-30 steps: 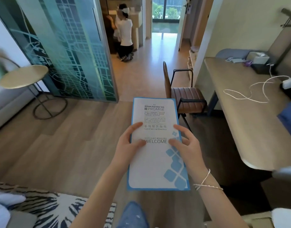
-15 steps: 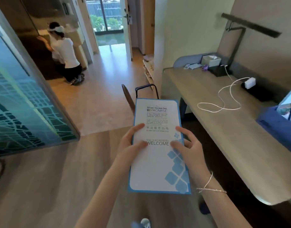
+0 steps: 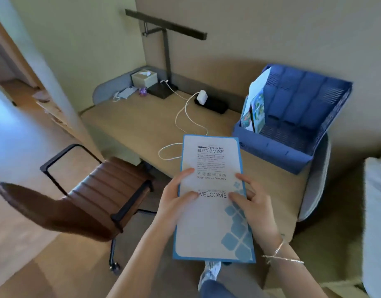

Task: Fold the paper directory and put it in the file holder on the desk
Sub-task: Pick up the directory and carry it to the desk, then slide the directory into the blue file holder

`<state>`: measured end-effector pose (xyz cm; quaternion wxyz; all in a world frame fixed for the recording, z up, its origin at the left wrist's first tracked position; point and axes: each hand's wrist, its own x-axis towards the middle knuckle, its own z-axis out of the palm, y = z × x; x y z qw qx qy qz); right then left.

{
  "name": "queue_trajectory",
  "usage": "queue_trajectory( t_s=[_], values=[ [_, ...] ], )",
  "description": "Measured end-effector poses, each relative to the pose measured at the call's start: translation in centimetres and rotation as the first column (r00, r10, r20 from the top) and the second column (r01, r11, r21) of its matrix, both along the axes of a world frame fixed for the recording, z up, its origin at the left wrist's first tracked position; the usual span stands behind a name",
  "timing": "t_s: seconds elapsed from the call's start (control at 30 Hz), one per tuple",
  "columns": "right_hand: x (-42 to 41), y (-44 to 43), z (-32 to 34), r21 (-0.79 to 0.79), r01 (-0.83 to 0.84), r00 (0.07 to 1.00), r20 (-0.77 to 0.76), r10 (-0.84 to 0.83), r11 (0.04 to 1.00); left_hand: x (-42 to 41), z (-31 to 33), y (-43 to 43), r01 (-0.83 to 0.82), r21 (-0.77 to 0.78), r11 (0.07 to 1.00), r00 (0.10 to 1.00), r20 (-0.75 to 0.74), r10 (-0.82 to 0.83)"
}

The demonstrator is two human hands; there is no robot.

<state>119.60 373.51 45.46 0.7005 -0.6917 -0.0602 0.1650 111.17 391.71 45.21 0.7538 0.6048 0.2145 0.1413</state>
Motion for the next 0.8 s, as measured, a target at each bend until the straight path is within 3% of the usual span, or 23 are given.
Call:
queue_trajectory(
  t_s=[0.37, 0.63, 0.8],
  values=[
    [17.6, -2.8, 1.0, 0.012, 0.284, 0.959, 0.013, -0.284, 0.959, 22.5, 1.7, -1.4, 0.245, 0.102, 0.964, 0.969, -0.007, -0.245],
    [23.4, -4.0, 0.4, -0.033, 0.39, 0.921, 0.001, -0.39, 0.92, 31.0, 1.4, -2.4, 0.39, 0.183, 0.902, 0.92, -0.034, -0.391],
    [27.2, -4.9, 1.3, -0.043, 0.363, 0.932, 0.025, -0.362, 0.931, 35.4, 2.1, -2.1, 0.461, 0.259, 0.849, 0.878, 0.006, -0.478]
  ],
)
